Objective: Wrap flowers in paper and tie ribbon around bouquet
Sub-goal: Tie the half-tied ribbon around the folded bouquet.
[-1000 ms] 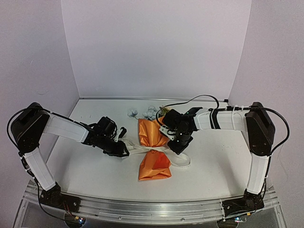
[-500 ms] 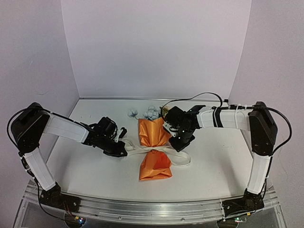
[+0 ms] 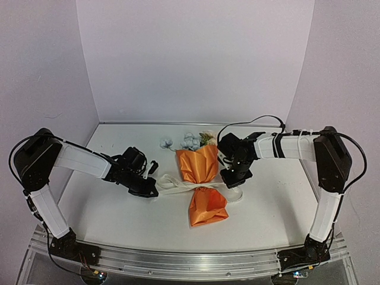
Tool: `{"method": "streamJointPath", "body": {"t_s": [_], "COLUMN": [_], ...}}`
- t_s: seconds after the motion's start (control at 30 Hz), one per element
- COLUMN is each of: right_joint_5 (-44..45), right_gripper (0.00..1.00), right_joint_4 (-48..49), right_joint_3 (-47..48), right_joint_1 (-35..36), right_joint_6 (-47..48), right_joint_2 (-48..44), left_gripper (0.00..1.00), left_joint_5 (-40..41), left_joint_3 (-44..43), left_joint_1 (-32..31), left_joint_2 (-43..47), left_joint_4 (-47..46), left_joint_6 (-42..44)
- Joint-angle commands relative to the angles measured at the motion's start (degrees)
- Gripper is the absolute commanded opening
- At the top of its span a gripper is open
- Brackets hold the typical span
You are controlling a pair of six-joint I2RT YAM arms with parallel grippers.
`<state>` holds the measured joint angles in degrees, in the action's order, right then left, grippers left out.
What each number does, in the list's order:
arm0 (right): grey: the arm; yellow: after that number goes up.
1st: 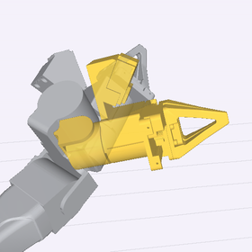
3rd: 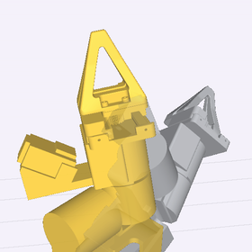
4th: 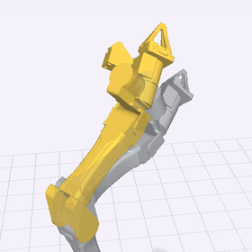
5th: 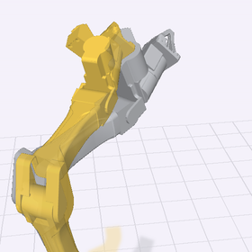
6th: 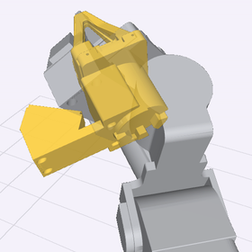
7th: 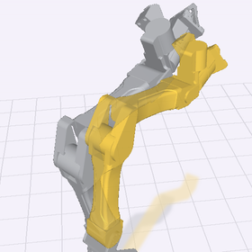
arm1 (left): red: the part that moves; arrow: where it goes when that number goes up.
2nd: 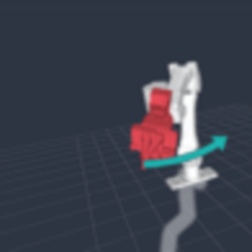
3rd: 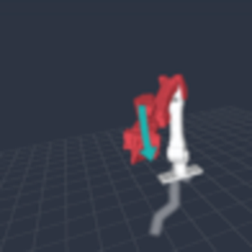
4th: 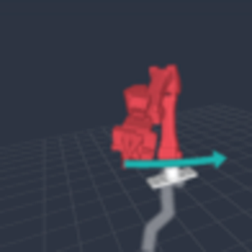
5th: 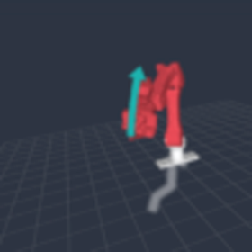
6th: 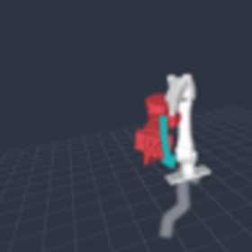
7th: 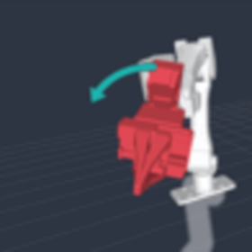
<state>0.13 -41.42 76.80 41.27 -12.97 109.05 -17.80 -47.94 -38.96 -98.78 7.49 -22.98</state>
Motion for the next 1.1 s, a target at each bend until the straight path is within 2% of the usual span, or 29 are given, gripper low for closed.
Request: {"method": "streamJointPath", "body": {"t_s": [0.0, 0.07, 0.17, 0.23, 0.33, 0.67, 0.8, 0.93, 1.0, 1.07], "right_joint_5": [-1.50, -2.34, -4.91, -6.37, -7.70, -9.68, -8.91, -8.49, -8.39, -8.05], "right_gripper": [0.00, 0.00, 0.00, 0.00, 0.00, 0.00, 0.00, 0.00, 0.00, 0.00], "right_joint_4": [1.49, 1.60, 1.92, 2.17, 3.39, 9.12, 10.70, 11.83, 12.05, 12.08], "right_joint_3": [-0.78, -0.78, -0.47, -0.37, -1.45, -6.63, -8.15, -9.42, -9.92, -10.28], "right_joint_1": [-0.66, -0.62, -0.65, -0.50, 0.01, 3.46, 4.82, 5.13, 5.10, 5.13], "right_joint_6": [-3.17, -3.81, -6.20, -8.29, -11.10, -19.47, -21.10, -22.58, -22.76, -22.65], "right_joint_2": [-2.75, -2.80, -2.60, -2.45, -2.75, -2.92, -3.63, -4.73, -5.11, -5.50], "left_gripper": [0.03, 0.18, 0.31, 0.44, 0.52, 0.62, 0.69, 0.72, 0.72, 0.68], "left_joint_5": [-0.54, -0.47, 1.38, 4.27, 7.69, 8.13, 10.38, 13.50, 13.89, 13.65], "left_joint_3": [-0.80, -0.58, -0.56, -1.77, -5.27, -20.04, -24.52, -27.47, -27.99, -28.32], "left_joint_1": [-0.15, -0.15, -0.23, -0.94, -4.19, -17.89, -20.08, -21.46, -21.57, -21.57], "left_joint_2": [0.11, 1.66, 6.23, 9.44, 11.41, -1.88, -6.47, -9.13, -9.85, -10.16], "left_joint_4": [0.46, -0.17, -0.71, 0.31, 3.10, 7.41, 11.02, 13.81, 13.77, 13.45], "left_joint_6": [-0.27, -0.61, -0.90, -0.84, -0.14, -0.93, -0.64, -0.37, -0.66, -0.67]}}
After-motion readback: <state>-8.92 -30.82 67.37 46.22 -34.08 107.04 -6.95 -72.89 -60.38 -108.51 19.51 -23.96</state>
